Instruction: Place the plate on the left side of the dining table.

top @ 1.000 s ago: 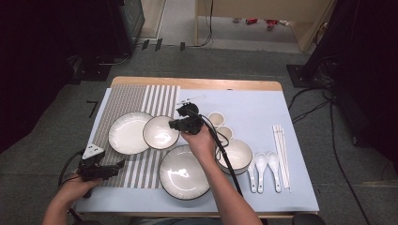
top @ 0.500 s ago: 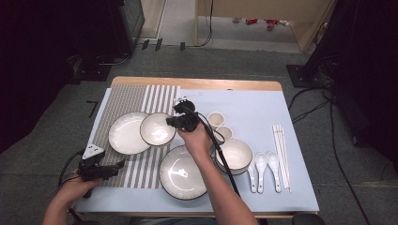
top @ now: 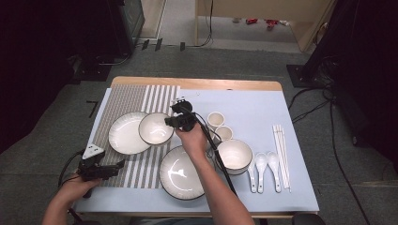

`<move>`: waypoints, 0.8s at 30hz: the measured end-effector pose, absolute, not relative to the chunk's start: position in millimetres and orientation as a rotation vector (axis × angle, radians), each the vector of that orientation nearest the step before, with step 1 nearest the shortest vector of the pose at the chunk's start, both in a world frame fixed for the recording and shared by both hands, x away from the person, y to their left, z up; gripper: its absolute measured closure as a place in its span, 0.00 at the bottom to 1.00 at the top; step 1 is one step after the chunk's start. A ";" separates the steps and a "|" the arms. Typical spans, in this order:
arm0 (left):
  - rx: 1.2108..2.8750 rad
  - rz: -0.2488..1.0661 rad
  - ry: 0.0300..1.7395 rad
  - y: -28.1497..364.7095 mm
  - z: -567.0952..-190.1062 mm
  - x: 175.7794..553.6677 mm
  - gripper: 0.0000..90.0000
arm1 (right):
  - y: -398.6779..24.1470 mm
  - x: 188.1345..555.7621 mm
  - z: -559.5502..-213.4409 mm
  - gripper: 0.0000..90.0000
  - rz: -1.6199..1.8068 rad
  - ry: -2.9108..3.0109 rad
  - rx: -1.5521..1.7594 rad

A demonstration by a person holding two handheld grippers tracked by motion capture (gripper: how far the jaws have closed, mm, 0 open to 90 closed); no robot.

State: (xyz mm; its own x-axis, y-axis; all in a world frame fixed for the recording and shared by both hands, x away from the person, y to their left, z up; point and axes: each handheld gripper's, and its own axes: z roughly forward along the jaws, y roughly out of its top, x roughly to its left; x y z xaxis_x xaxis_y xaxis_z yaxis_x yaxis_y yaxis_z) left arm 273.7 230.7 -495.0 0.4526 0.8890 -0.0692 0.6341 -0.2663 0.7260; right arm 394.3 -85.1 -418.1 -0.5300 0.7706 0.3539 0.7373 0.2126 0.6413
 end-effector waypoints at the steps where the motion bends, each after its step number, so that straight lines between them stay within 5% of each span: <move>1: 2.004 0.465 1.270 230.7 -495.0 273.7 0.10 | -85.1 394.3 -418.1 0.91 1.237 2.413 1.502; 24: 2.012 0.473 1.269 229.5 -495.0 273.6 0.10 | -73.2 405.0 -427.2 0.91 1.262 2.368 1.556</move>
